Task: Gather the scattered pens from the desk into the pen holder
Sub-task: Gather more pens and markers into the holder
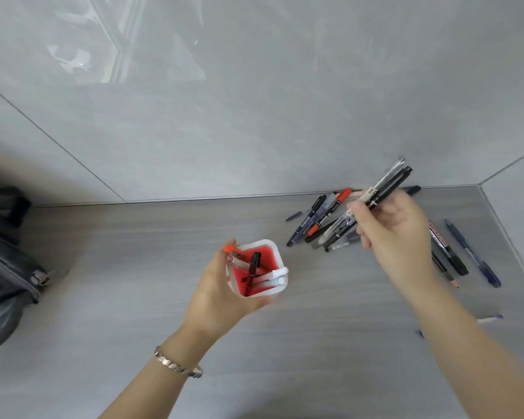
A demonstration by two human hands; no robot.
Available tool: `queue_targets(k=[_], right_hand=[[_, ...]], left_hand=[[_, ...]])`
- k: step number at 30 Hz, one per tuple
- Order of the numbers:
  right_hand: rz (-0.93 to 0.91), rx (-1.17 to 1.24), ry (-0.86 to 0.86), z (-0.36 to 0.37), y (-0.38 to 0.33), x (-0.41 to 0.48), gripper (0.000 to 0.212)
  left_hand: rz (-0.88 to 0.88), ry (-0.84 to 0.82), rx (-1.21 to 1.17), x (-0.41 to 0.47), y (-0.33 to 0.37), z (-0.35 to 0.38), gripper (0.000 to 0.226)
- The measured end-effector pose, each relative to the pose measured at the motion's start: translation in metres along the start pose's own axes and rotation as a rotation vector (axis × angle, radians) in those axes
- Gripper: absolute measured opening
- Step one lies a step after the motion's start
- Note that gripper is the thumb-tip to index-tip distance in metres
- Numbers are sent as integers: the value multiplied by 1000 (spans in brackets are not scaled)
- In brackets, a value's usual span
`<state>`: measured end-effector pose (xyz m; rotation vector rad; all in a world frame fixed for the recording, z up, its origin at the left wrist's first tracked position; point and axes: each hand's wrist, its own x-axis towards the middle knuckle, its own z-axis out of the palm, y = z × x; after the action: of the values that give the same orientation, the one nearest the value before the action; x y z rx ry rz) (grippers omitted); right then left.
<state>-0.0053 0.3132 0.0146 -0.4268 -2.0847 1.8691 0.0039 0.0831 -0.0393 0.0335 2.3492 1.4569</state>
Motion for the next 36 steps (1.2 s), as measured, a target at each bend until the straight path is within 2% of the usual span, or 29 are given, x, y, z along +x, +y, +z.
queue_targets(k=[2, 4, 8, 10, 13, 14, 16, 18, 20, 21, 22, 23, 25, 26, 31, 34, 35, 36], right_hand=[[-40, 26, -59, 16, -9, -21, 11], [18, -47, -145, 36, 0, -34, 7], [68, -504, -359, 65, 24, -40, 13], [-50, -552, -304, 71, 30, -40, 14], [-232, -449, -245, 77, 33, -36, 24], [-251, -441, -291, 78, 35, -34, 24], [-242, -516, -491, 79, 38, -36, 28], [-221, -613, -675, 75, 41, -41, 41], [-223, -643, -751, 66, 43, -38, 59], [-234, -622, -701, 63, 43, -33, 65], [-221, -579, -582, 59, 44, -24, 63], [-163, -531, -413, 54, 46, -11, 53], [55, -541, -118, 43, 63, 26, 31], [173, -613, -52, 38, 70, 44, 29], [484, -852, -55, 40, 87, 91, 37], [541, -928, -108, 54, 87, 96, 14], [561, -918, -102, 58, 91, 98, 18], [587, -882, -64, 61, 94, 100, 39]], left_hand=[[1, 16, 14, 1, -3, 2, 76], [15, 18, 31, 1, -4, 3, 74], [20, -4, 83, 4, -12, 2, 82], [24, -13, 108, 6, -15, 1, 87], [34, -15, 111, 7, -17, 0, 88], [41, -14, 110, 7, -17, 0, 87], [51, -28, 105, 8, -18, -1, 80], [55, -39, 104, 9, -19, -1, 76], [65, -29, 99, 8, -18, -1, 74], [69, -24, 95, 8, -18, -2, 75], [73, -23, 93, 7, -17, -2, 75], [72, -25, 93, 6, -16, -2, 74], [60, -30, 85, 6, -16, -3, 74], [55, -33, 76, 6, -16, -3, 74], [52, -48, 72, 6, -16, -5, 71], [53, -56, 71, 5, -15, -6, 71], [53, -58, 70, 5, -14, -6, 71], [53, -57, 71, 5, -14, -6, 70]])
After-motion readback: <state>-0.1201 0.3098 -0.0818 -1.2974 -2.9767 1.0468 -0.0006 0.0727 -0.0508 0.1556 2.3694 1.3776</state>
